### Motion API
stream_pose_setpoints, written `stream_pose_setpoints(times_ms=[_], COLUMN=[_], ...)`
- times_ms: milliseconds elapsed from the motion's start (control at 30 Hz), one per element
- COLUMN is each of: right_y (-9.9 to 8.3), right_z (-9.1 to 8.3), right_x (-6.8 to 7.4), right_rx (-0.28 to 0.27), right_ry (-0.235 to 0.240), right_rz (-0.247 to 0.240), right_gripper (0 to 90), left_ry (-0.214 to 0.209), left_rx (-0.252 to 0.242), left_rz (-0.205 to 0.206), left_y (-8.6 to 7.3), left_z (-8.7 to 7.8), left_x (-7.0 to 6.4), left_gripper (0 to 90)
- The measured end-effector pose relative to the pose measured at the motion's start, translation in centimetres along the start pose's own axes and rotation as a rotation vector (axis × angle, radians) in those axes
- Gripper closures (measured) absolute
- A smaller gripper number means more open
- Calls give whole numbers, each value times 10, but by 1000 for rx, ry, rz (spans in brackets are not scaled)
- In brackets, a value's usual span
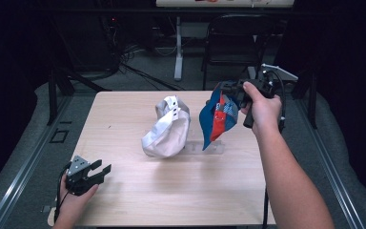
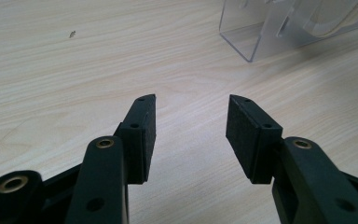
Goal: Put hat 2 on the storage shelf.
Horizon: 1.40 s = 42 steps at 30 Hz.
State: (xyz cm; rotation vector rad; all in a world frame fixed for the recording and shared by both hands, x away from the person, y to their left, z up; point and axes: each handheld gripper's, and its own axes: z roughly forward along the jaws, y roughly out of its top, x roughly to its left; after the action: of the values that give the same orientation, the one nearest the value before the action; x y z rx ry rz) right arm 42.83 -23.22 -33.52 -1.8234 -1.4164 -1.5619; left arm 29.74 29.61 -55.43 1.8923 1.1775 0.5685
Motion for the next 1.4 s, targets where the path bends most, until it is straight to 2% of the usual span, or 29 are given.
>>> stream_pose_setpoints(times_ms=[200,367,500,567,833,900,933,967,1300,1400], right_y=[-6,-12,-14,-15,-20,-20,-20,-20,-21,-21], right_z=[12,18,18,17,18,17,17,17,13,9], right_x=[-8,-21,-28,-31,-32,-32,-32,-32,-31,-29], right_rx=[21,39,44,54,54,61,60,63,63,55], right_ry=[-9,-32,-30,-32,-45,-45,-45,-45,-55,-70], right_rz=[8,19,28,15,7,-2,-5,-10,-18,-36], right_gripper=[781,780,780,779,778,777,777,777,775,746], left_ry=[1,-1,-3,-3,-4,-3,-2,-4,-3,-2], left_rx=[-1,-3,3,0,-12,2,-8,3,2,2], left_rz=[7,2,7,8,10,10,7,10,7,7], left_y=[1,1,1,1,2,2,2,2,2,2], left_z=[0,1,2,2,3,2,3,2,3,3], left_x=[1,0,0,-1,-1,-1,-1,0,0,-1], left_gripper=[533,533,532,531,530,529,529,529,529,529])
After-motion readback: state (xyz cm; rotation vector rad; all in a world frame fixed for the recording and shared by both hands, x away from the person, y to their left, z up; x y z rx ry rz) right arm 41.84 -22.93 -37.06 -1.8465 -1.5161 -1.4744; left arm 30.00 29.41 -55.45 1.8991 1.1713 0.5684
